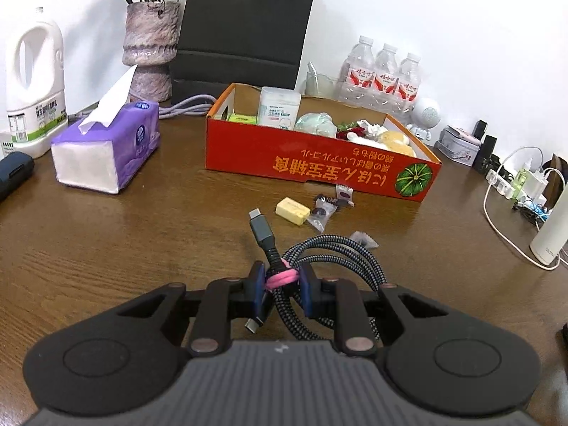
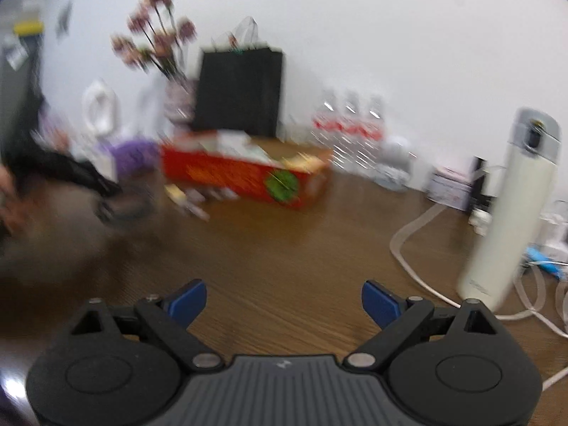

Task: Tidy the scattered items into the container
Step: 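Hold the cable in the left tool while the right tool grasps the small clear wrapper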

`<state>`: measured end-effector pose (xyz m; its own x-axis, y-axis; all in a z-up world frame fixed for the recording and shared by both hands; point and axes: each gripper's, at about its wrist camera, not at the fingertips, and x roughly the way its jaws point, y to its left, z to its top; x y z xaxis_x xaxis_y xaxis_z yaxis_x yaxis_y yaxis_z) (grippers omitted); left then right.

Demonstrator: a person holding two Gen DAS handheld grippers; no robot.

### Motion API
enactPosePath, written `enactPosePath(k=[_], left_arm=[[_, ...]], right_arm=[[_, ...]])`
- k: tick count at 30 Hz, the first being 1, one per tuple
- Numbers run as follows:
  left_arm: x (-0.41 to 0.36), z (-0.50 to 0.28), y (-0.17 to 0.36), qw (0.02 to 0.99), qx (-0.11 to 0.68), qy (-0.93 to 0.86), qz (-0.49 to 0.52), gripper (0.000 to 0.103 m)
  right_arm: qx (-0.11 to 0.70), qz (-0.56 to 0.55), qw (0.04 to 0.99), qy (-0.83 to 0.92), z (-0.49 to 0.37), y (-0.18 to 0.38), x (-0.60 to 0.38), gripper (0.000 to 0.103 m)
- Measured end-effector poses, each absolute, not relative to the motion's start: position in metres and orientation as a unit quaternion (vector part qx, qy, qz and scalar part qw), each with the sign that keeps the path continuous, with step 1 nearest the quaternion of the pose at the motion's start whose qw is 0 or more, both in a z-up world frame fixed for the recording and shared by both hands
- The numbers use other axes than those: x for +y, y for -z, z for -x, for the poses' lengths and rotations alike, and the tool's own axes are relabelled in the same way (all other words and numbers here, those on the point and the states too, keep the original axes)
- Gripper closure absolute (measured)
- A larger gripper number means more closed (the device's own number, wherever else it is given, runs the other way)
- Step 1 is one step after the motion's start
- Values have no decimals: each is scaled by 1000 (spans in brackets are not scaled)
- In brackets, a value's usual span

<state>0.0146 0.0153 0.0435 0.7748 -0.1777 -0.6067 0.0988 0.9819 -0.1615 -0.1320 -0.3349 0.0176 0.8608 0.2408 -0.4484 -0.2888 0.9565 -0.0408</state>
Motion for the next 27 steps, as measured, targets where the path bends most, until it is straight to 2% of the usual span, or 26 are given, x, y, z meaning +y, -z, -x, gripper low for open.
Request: enactPosePath(k=[4, 11, 14, 16, 18, 20, 22, 24, 27], left_arm=[[25, -13, -38, 938, 333, 80, 60, 82], [49, -12, -24, 936, 345, 63, 36, 82], [52, -13, -24, 936, 342, 73, 31, 81], [47, -11, -26, 941, 329, 74, 13, 79], [43, -12, -27, 942, 325, 82, 3, 69], [41, -16, -24, 940, 329, 87, 2, 66], [40, -21, -19, 935, 343, 86, 1, 67], [38, -20, -16, 936, 342, 82, -8, 79], [39, -20, -15, 938, 336, 83, -6, 82]], right_arm=[[209, 13, 961, -181, 125, -32, -302, 8], [256, -18, 957, -137, 44, -18, -225, 9], [280, -4, 949, -143, -2, -8, -190, 18], [302, 11, 941, -153, -32, 2, -170, 35], [321, 18, 934, -155, -52, 10, -159, 50], [331, 15, 933, -142, -68, 17, -157, 51], [345, 1, 930, -125, -83, 23, -157, 59], [349, -1, 929, -119, -89, 26, -158, 66], [350, 5, 929, -122, -92, 26, -156, 72]])
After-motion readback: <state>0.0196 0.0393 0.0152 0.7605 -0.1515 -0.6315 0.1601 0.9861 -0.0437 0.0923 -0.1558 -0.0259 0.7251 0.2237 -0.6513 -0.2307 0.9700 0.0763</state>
